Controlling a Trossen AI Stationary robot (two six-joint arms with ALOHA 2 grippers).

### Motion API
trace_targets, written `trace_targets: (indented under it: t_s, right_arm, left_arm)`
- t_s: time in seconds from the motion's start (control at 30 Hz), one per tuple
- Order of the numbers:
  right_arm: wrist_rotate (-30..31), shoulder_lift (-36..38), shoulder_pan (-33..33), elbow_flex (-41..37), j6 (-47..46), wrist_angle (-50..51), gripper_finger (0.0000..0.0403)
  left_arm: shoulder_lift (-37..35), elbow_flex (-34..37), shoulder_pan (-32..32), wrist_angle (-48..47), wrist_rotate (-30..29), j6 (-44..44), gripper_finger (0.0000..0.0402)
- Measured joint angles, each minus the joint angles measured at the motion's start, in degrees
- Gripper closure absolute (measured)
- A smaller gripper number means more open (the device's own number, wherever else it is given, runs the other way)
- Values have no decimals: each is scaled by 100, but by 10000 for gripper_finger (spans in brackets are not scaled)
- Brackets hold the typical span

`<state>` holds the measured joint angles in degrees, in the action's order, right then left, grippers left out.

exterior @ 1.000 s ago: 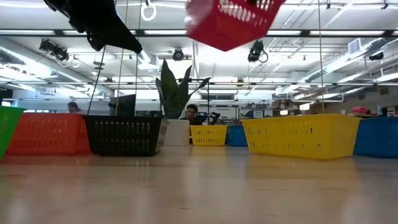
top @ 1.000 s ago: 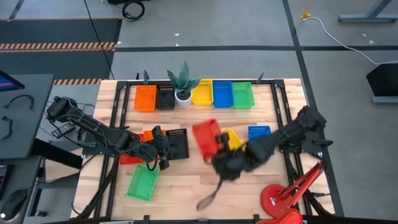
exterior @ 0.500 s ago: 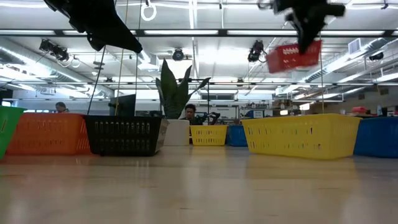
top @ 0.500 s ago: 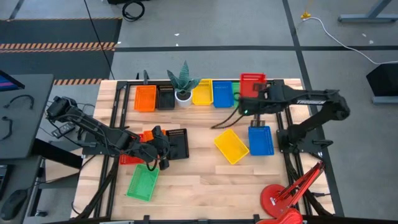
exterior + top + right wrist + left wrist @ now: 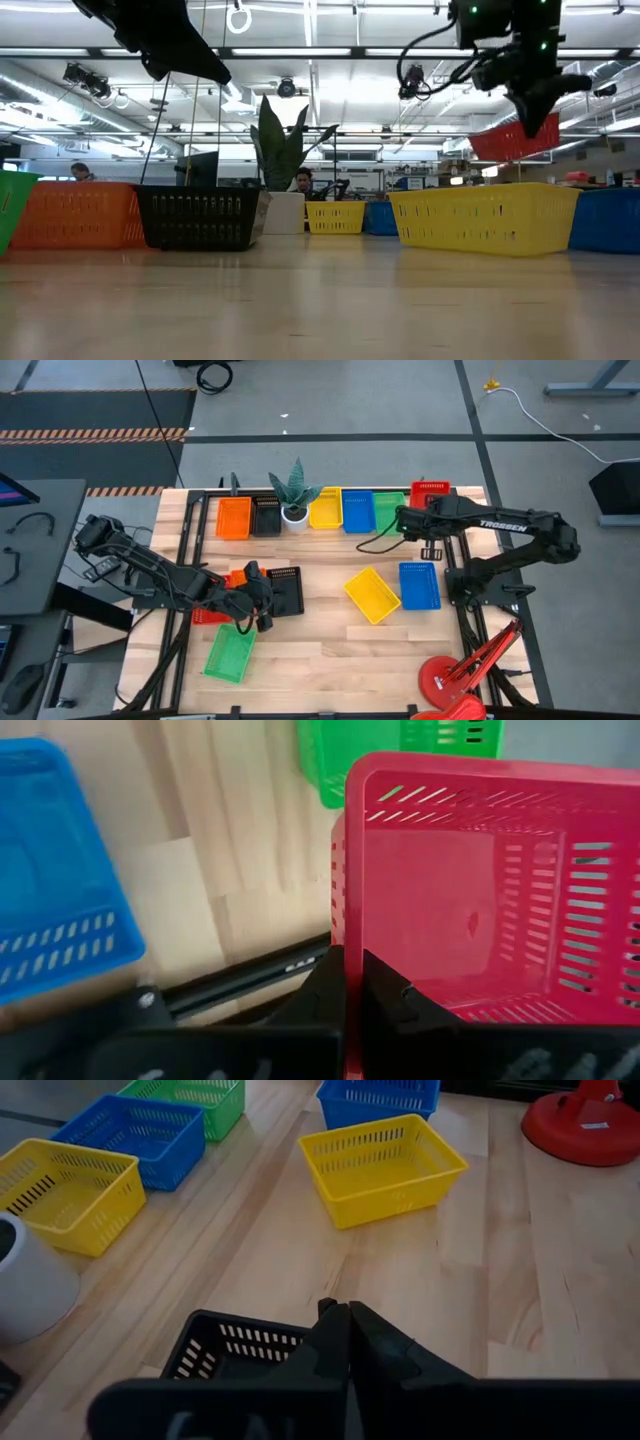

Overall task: Stack baskets by color
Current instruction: Move the bottom red bin to the top right of the table

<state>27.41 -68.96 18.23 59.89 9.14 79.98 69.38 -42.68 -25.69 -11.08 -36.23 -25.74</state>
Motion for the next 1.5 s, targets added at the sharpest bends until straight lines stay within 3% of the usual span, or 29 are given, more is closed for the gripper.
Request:
trace_targets:
  t_s: [0.43, 0.73, 1.1, 1.5]
  right_arm:
    - [-201, 126, 1075, -1318, 713, -1404, 396]
    - [-345, 167, 1411, -2122, 1789, -2360, 396]
    - [-219, 165, 1619, -2845, 2287, -3523, 392]
    - [411, 163, 1737, -3046, 2812, -4597, 331]
  left_arm:
    - [0, 0, 0, -4, 0, -17, 387]
    - [0, 0, 0, 3, 2, -24, 384]
    - [0, 0, 0, 30, 1, -62, 391]
    - [0, 0, 0, 40, 2, -109, 388]
